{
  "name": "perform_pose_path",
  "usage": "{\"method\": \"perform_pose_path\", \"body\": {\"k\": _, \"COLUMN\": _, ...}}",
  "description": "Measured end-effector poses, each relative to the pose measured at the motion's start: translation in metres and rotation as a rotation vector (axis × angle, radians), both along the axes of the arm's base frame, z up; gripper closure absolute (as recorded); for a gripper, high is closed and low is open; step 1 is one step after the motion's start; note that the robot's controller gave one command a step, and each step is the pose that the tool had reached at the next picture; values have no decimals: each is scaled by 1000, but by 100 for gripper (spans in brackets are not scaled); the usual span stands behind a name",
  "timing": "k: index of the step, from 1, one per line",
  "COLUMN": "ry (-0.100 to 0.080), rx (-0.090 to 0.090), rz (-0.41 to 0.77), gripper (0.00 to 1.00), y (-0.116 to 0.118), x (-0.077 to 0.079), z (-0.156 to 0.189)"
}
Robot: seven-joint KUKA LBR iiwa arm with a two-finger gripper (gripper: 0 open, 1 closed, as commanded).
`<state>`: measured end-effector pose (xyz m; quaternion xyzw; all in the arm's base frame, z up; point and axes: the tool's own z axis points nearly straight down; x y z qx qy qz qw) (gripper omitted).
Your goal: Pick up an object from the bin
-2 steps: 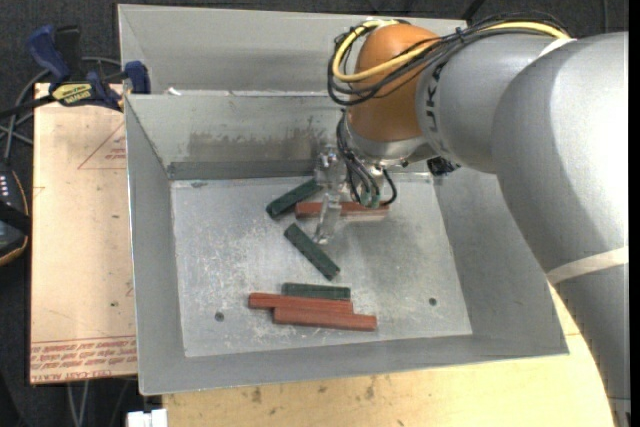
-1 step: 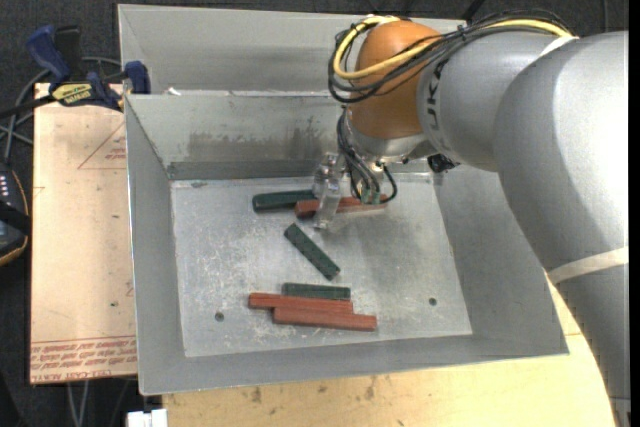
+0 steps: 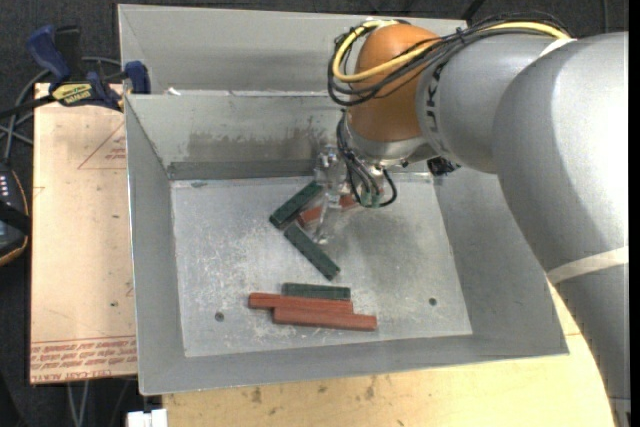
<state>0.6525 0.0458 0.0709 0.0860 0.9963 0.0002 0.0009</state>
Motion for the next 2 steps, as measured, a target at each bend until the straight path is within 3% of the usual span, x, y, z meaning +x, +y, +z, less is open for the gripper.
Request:
{"method": "perform_pose_path", "body": {"k": 1, "ry": -4, "rx": 0, "rz": 0, "gripper": 100, "y": 0, "x": 1, "z": 2}}
{"method": "perform_pose_path", "body": {"k": 2, "ry": -11, "rx": -1, "rz": 75, "gripper": 100, "y": -20, "x": -1, "z": 147}}
